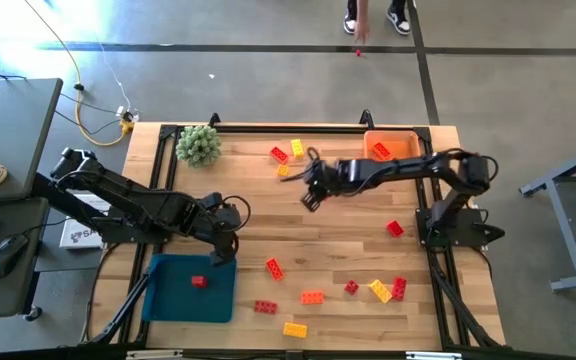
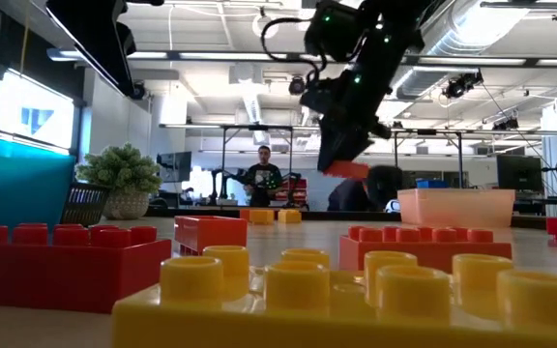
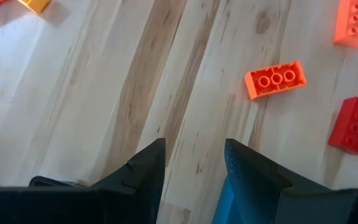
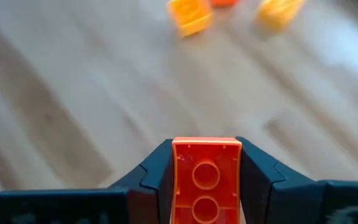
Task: Sort & place blocks by color
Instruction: Put the orange game piece into the orange bin
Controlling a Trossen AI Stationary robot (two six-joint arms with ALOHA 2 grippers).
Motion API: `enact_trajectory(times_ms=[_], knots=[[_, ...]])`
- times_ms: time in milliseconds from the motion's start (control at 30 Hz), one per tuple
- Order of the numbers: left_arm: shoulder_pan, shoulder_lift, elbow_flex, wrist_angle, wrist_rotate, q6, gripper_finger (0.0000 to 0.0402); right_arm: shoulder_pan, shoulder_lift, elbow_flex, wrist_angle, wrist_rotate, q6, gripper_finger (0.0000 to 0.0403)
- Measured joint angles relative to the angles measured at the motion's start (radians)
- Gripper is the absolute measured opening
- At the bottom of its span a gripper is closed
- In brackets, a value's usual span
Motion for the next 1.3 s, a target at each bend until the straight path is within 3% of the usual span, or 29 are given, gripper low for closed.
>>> enact_trajectory(times_ms=[433, 733, 1100, 1300], knots=[[0.027, 0.0, 0.0, 0.09, -0.116, 0.044, 0.0154, -0.182, -0.254, 0.0, -0.134, 0.182, -0.143, 0.0109], [0.155, 0.0, 0.0, 0.307, -0.284, 0.259, 0.0154, -0.345, -0.327, 0.0, -0.157, 0.294, -0.183, 0.0109], [0.359, 0.0, 0.0, 0.528, -0.301, 0.537, 0.0154, -0.607, -0.265, 0.001, -0.182, 0.194, -0.262, 0.0112], [0.433, 0.0, 0.0, 0.54, -0.184, 0.515, 0.0154, -0.704, -0.203, 0.001, -0.228, 0.132, -0.28, 0.0112]])
